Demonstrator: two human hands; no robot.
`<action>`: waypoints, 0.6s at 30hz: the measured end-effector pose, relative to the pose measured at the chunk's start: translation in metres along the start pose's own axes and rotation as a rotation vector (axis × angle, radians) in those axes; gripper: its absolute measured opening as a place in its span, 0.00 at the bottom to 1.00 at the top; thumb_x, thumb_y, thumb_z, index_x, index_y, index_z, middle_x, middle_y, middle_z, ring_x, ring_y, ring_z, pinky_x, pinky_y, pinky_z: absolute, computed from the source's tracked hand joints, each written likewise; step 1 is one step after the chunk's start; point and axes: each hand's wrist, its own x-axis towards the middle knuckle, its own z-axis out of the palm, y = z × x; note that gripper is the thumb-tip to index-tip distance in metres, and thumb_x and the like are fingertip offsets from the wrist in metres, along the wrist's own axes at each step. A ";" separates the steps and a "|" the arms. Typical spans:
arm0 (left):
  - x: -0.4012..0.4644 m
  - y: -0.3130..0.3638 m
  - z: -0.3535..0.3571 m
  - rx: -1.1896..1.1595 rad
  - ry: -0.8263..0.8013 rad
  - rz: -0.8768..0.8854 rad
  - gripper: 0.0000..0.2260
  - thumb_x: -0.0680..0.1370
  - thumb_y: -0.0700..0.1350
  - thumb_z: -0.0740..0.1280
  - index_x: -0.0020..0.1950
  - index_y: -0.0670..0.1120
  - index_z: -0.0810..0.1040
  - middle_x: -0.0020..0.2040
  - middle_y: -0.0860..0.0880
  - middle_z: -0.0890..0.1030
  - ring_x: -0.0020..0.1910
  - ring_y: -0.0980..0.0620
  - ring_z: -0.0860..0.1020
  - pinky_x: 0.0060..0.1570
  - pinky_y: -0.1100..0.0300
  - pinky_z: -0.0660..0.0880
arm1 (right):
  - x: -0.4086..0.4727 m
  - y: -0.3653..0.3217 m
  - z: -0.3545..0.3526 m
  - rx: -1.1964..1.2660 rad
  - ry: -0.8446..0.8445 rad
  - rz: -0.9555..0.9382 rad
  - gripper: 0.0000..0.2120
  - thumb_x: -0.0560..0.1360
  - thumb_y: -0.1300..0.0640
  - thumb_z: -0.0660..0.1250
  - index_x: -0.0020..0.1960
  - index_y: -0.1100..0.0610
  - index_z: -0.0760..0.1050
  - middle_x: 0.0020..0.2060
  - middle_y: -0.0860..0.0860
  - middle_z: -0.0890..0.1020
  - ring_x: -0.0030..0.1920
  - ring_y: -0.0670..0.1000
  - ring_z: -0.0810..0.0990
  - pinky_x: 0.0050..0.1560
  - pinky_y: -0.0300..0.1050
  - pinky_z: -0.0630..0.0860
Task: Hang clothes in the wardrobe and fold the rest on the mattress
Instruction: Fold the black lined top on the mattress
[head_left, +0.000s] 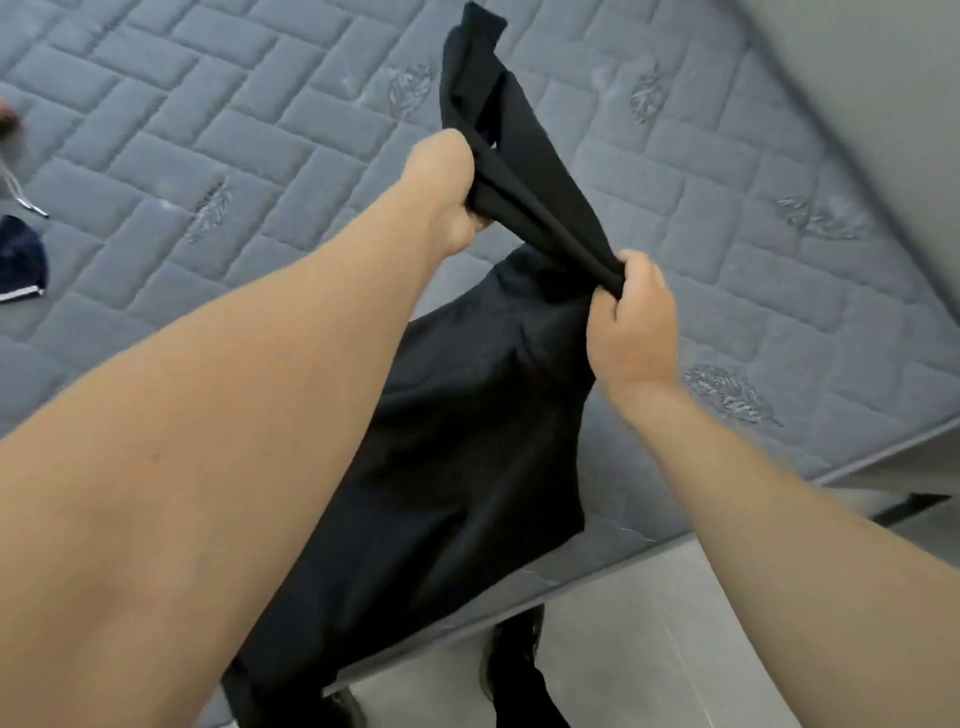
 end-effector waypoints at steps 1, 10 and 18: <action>-0.011 0.010 -0.023 0.001 0.011 0.012 0.16 0.83 0.38 0.54 0.62 0.40 0.79 0.55 0.40 0.84 0.51 0.40 0.84 0.46 0.44 0.83 | -0.015 -0.017 0.009 0.004 -0.088 -0.056 0.17 0.74 0.59 0.58 0.61 0.62 0.75 0.54 0.57 0.78 0.53 0.53 0.74 0.51 0.42 0.67; -0.133 0.014 -0.481 0.427 0.811 -0.366 0.06 0.82 0.37 0.58 0.50 0.43 0.74 0.53 0.36 0.75 0.48 0.44 0.76 0.49 0.49 0.74 | -0.181 -0.130 0.164 0.066 -0.967 -0.358 0.14 0.79 0.54 0.63 0.64 0.55 0.76 0.57 0.49 0.78 0.57 0.48 0.77 0.62 0.47 0.73; -0.121 -0.040 -0.554 1.250 0.882 -0.056 0.24 0.74 0.47 0.68 0.69 0.43 0.69 0.68 0.37 0.70 0.68 0.35 0.68 0.67 0.44 0.66 | -0.104 -0.124 0.259 -0.372 -0.790 0.193 0.33 0.76 0.64 0.58 0.79 0.58 0.54 0.74 0.61 0.64 0.70 0.63 0.67 0.68 0.55 0.67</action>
